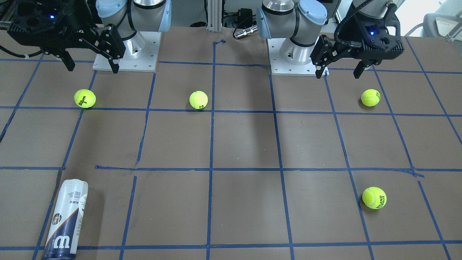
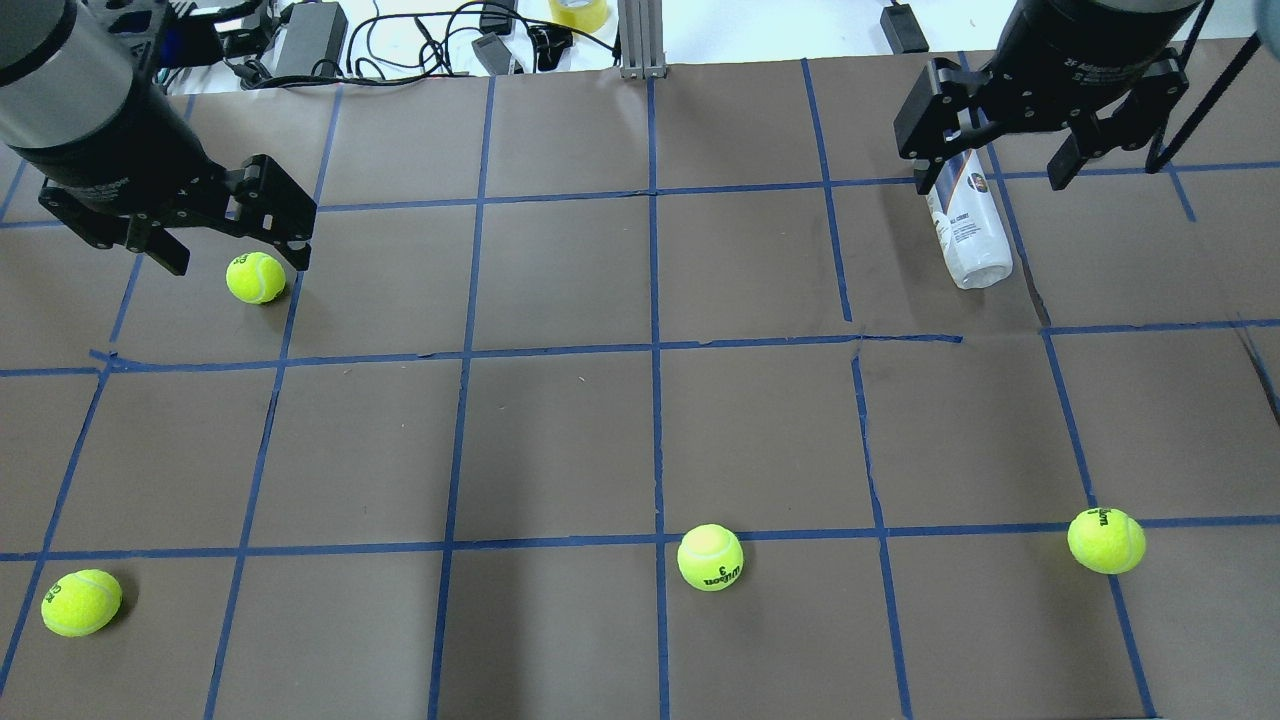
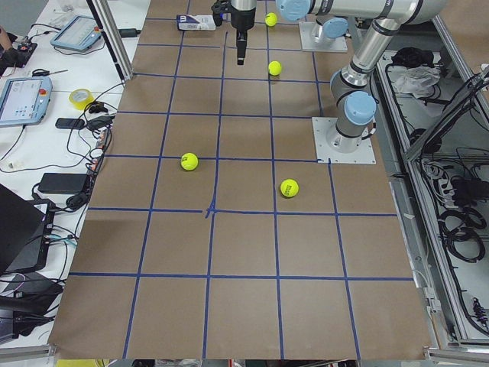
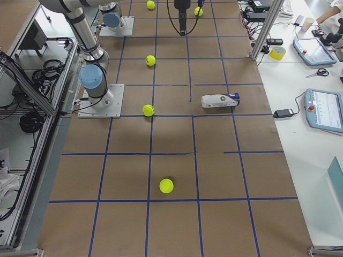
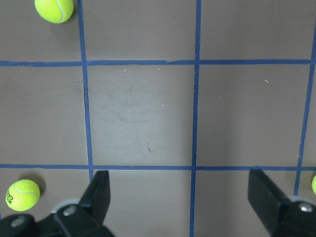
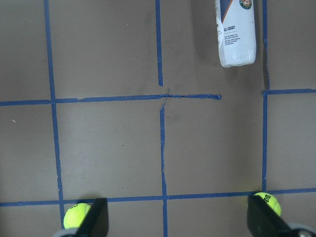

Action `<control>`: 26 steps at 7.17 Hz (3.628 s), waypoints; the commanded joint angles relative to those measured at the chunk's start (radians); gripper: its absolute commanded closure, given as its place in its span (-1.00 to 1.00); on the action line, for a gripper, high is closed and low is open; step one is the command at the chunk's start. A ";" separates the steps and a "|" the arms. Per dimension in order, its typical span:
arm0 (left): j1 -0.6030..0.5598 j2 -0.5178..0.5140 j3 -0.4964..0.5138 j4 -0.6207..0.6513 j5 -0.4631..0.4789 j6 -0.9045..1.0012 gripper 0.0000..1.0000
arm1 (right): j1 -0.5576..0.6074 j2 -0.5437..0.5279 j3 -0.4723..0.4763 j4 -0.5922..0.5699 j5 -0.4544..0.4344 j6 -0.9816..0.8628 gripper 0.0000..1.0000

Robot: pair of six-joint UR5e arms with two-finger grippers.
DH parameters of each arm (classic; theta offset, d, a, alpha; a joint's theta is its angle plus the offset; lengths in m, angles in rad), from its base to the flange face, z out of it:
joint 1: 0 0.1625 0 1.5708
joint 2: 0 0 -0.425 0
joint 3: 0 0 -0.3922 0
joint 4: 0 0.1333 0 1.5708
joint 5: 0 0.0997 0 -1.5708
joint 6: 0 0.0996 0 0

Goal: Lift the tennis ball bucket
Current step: 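Move the right gripper down toward the white Wilson tennis ball tube, then close the right gripper around the tube's navy capped end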

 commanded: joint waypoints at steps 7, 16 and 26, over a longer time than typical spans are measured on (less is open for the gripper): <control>0.001 -0.001 -0.002 -0.005 0.000 -0.001 -1.00 | -0.150 0.202 0.004 -0.152 0.004 -0.081 -1.00; 0.001 -0.004 -0.002 -0.005 -0.001 -0.001 -1.00 | -0.227 0.679 -0.014 -0.714 0.015 -0.335 -1.00; 0.001 -0.001 -0.014 -0.009 -0.001 0.000 -1.00 | -0.227 0.748 -0.022 -0.718 0.012 -0.344 -0.41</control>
